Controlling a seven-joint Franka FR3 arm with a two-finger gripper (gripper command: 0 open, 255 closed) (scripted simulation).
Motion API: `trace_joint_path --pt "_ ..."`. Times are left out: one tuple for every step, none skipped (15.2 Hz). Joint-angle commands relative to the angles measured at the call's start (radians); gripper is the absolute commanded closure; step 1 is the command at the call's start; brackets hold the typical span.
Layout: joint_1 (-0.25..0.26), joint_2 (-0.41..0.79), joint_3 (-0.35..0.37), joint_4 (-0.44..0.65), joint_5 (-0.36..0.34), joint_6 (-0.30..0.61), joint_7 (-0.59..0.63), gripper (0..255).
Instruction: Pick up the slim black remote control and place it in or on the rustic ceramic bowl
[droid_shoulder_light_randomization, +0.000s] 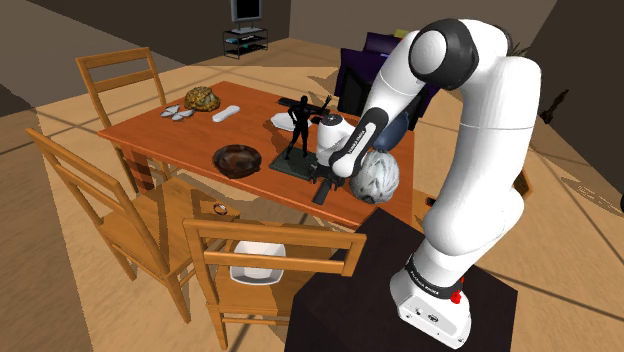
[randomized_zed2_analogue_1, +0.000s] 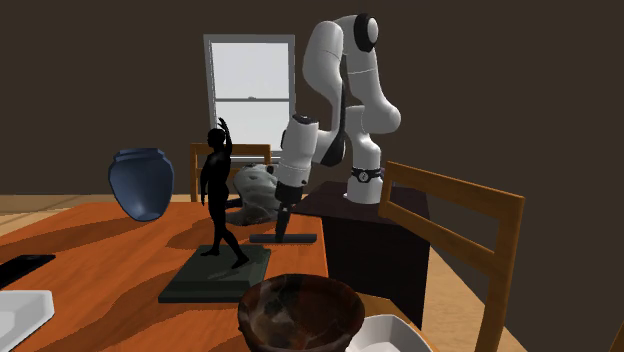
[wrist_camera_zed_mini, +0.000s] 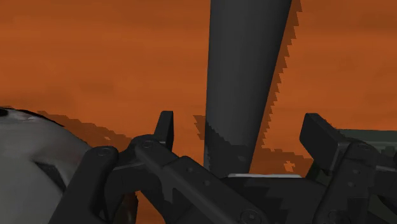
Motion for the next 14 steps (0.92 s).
trace_joint_path --pt "0.006 0.023 -0.012 0.009 -0.017 0.015 0.014 0" --pt "0.006 0.023 -0.012 0.009 -0.017 0.015 0.014 0" --pt "0.006 0.023 -0.012 0.009 -0.017 0.015 0.014 0" --pt "0.006 0.023 -0.012 0.009 -0.017 0.015 0.014 0" --pt "0.006 0.023 -0.012 0.009 -0.017 0.015 0.014 0" --pt "0.006 0.023 -0.012 0.009 -0.017 0.015 0.014 0" --pt "0.006 0.023 -0.012 0.009 -0.017 0.015 0.014 0" --pt "0.006 0.023 -0.012 0.009 -0.017 0.015 0.014 0" --pt "0.006 0.023 -0.012 0.009 -0.017 0.015 0.014 255" --pt "0.006 0.023 -0.012 0.009 -0.017 0.015 0.014 255" --pt "0.008 0.022 -0.013 0.006 -0.018 0.016 0.017 255" --pt "0.009 0.018 -0.014 0.001 -0.021 0.018 0.019 255" --pt "0.008 0.021 -0.016 0.002 -0.022 0.019 0.018 255" --pt "0.008 0.016 -0.018 -0.005 -0.026 0.022 0.021 255"
